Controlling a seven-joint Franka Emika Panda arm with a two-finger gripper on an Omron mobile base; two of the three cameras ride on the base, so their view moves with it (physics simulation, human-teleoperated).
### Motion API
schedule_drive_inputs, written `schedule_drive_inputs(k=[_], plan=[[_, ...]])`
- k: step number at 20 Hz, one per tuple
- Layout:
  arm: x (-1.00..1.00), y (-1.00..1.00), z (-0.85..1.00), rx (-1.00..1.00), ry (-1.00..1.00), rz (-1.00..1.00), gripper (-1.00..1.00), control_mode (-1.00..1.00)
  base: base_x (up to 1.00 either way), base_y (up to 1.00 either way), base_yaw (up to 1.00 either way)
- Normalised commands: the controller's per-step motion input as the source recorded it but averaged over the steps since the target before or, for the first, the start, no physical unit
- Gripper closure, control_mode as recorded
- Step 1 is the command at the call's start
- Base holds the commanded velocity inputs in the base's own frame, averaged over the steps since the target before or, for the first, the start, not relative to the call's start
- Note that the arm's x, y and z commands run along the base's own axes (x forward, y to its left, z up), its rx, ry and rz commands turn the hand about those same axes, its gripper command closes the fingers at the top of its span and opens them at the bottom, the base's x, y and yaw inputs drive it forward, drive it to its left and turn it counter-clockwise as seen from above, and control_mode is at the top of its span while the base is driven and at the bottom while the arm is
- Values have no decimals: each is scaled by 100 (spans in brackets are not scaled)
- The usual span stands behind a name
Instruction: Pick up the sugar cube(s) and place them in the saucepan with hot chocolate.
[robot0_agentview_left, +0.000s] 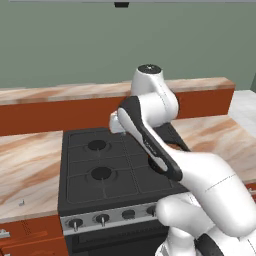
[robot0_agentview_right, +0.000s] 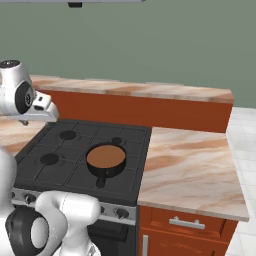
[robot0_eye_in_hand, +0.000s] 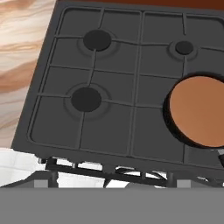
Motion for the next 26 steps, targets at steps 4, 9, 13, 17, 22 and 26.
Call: schedule_drive_inputs(k=[4, 9, 13, 17, 22, 26], plan=[[-67, 100, -7, 0, -2, 17, -100, -100, 0, 0, 0], [-57, 99, -4, 0, -2, 20, -100, -100, 0, 0, 0], [-36, 92, -3, 0, 0, 21, -100, -100, 0, 0, 0], [-9, 91, -19, 0, 0, 12, -100, -100, 0, 0, 0], [0, 74, -29, 0, 0, 3, -100, -100, 0, 0, 0], [0, 75, -31, 0, 3, 0, -100, -100, 0, 0, 0]])
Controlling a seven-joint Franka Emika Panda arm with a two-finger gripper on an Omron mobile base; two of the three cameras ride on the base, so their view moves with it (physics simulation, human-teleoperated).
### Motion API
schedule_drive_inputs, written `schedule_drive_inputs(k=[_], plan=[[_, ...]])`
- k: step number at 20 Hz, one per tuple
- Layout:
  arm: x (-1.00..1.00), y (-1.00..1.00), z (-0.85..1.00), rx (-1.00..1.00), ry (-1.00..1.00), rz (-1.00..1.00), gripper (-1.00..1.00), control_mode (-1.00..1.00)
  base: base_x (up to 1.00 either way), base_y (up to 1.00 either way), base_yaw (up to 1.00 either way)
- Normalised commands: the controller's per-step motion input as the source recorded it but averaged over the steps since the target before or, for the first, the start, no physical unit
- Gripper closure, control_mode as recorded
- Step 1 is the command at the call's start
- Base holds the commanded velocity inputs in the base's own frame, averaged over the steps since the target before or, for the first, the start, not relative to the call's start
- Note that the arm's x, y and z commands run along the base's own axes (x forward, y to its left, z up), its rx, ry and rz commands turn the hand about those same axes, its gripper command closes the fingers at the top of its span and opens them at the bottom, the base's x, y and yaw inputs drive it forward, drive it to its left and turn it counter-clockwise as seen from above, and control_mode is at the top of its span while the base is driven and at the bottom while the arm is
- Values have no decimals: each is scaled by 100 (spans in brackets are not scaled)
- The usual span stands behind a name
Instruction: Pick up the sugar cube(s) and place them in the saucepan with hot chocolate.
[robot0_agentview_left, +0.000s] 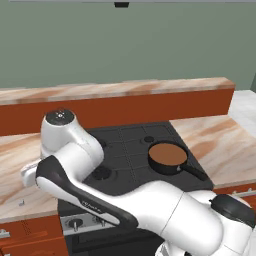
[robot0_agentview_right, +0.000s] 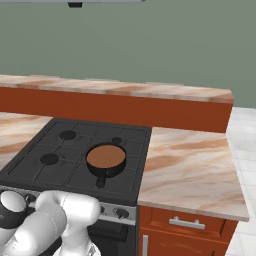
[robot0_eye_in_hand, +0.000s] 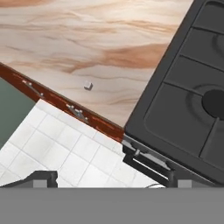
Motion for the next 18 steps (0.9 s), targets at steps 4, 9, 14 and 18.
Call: schedule_drive_inputs(k=[4, 9, 14, 18], plan=[[0, 74, -41, 0, 5, 0, -100, -100, 0, 0, 0], [0, 55, -46, 0, 5, -8, -100, -100, 0, 0, 0], [11, 41, -43, 0, 2, -22, -100, -100, 0, 0, 0], [21, 20, -43, 0, 0, -23, -100, -100, 0, 0, 0]])
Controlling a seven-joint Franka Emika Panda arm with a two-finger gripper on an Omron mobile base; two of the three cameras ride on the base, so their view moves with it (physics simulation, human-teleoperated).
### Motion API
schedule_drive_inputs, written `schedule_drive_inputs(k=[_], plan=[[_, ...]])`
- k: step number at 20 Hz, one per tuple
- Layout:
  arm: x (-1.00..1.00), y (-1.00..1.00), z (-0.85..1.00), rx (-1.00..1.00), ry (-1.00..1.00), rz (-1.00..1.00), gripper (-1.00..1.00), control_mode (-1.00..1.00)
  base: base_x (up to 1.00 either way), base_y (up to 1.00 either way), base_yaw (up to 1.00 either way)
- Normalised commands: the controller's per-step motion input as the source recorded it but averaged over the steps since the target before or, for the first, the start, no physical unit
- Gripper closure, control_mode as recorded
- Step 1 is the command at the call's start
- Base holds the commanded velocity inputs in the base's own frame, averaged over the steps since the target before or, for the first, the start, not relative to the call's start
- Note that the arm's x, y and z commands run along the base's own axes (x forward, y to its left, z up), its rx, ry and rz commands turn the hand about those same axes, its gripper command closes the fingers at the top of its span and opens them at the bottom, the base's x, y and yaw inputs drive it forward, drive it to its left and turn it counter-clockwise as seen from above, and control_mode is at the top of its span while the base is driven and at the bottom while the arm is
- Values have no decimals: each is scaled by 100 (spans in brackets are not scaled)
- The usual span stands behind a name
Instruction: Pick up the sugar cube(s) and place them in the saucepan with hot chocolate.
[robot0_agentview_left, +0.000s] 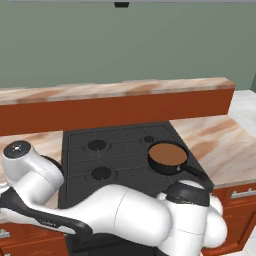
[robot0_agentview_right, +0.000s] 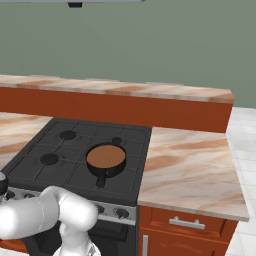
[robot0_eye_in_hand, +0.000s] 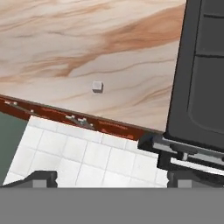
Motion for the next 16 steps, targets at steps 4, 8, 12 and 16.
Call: schedule_drive_inputs(k=[4, 8, 12, 16], plan=[[31, 15, -35, 0, 0, -21, -100, -100, 0, 0, 0], [45, 4, -28, 0, 4, -10, -100, -100, 0, 0, 0], [66, 0, -32, 0, 9, 0, -100, -100, 0, 0, 0], [65, 18, -29, 0, 13, 0, -100, -100, 0, 0, 0]])
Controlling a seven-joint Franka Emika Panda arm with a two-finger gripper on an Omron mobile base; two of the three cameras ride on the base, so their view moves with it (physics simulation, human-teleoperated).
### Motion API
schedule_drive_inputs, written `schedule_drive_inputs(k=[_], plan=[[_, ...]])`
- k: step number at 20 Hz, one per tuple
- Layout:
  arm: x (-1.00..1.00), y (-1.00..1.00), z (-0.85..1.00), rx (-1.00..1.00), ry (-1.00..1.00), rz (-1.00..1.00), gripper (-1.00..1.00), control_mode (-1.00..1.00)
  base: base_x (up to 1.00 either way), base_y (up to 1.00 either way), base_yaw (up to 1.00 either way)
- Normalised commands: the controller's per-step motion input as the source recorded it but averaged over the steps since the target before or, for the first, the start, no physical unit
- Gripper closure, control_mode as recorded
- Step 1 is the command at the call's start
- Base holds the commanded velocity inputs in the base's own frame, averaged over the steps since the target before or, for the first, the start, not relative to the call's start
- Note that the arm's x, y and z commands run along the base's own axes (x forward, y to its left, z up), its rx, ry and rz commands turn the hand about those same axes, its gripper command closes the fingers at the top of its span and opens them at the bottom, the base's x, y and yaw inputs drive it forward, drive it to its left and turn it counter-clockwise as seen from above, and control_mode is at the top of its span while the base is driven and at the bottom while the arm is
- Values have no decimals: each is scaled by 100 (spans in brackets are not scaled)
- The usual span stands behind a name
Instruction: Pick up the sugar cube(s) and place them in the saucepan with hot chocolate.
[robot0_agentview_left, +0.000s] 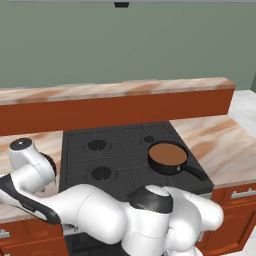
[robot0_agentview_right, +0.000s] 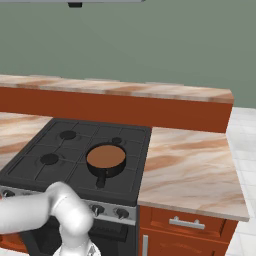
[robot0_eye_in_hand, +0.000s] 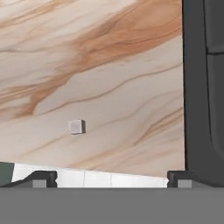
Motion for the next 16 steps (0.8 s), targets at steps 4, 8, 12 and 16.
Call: schedule_drive_inputs(k=[4, 8, 12, 16], plan=[[44, 25, -31, 0, 14, 0, -100, -100, 0, 0, 0], [20, 34, -28, 0, 12, 0, -100, -100, 0, 0, 0], [1, 29, -21, 0, 8, 0, -100, -100, 0, 0, 0], [0, 21, -22, 0, 3, 0, -100, -100, 0, 0, 0]])
